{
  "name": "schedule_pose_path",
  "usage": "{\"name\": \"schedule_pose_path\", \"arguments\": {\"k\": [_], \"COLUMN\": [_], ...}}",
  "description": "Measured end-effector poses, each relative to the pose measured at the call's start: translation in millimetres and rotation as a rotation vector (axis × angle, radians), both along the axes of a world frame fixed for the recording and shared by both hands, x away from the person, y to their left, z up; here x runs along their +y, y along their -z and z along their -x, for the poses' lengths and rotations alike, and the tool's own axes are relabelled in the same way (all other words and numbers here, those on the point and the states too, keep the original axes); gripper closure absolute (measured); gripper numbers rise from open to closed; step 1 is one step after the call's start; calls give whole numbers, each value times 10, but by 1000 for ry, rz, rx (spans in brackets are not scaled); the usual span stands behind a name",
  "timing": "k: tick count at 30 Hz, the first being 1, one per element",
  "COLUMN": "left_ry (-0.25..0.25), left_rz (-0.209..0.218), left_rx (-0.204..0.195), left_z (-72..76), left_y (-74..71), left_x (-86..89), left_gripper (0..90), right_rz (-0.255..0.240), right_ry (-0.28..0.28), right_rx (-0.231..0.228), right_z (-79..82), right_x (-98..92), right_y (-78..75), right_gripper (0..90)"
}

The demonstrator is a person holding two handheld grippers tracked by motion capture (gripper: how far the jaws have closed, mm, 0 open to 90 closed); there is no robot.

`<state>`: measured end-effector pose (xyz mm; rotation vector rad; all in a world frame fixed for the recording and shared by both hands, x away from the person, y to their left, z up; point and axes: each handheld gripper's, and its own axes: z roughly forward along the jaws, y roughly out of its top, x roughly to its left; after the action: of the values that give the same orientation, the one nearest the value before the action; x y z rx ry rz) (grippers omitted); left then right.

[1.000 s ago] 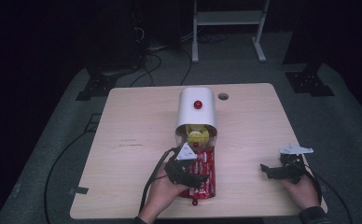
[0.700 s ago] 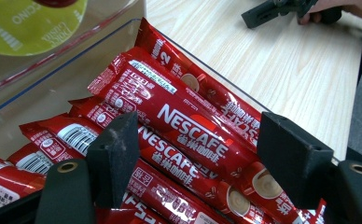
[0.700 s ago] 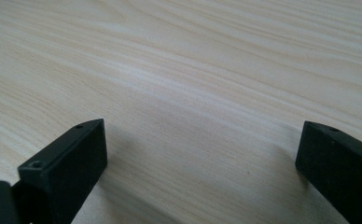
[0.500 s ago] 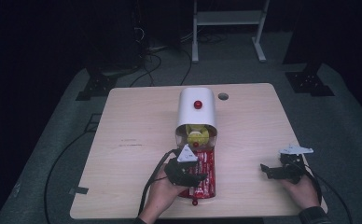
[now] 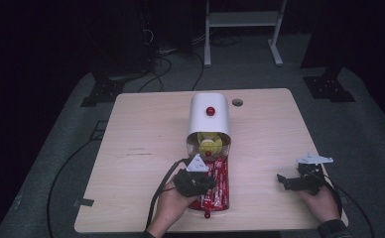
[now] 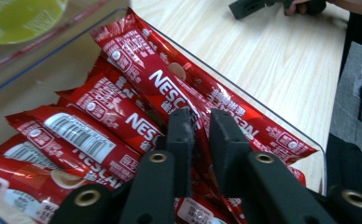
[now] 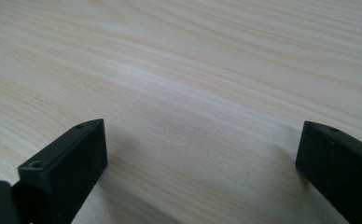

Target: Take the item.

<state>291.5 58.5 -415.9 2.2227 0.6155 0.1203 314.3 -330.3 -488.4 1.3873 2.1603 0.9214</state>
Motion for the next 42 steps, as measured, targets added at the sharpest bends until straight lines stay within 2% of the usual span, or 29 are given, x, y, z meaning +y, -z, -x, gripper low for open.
{"name": "schedule_pose_path", "arguments": {"k": [9, 12, 15, 22, 29, 42], "left_ry": [12, 25, 28, 43, 40, 23], "left_rz": [15, 14, 39, 52, 77, 81], "left_rx": [6, 3, 9, 8, 7, 11], "left_z": [7, 16, 28, 49, 63, 91], "left_y": [-20, -41, -59, -140, -195, -227], "left_x": [6, 6, 4, 42, 103, 243], "left_gripper": [868, 868, 872, 872, 872, 872], "right_rz": [0, 0, 0, 1, 1, 1], "right_ry": [0, 0, 0, 0, 0, 0], "right_rx": [0, 0, 0, 0, 0, 0], "right_z": [0, 0, 0, 1, 1, 0], "right_x": [0, 0, 0, -1, 0, -1], "right_y": [0, 0, 0, 0, 0, 0], "right_gripper": [13, 13, 14, 13, 14, 14]}}
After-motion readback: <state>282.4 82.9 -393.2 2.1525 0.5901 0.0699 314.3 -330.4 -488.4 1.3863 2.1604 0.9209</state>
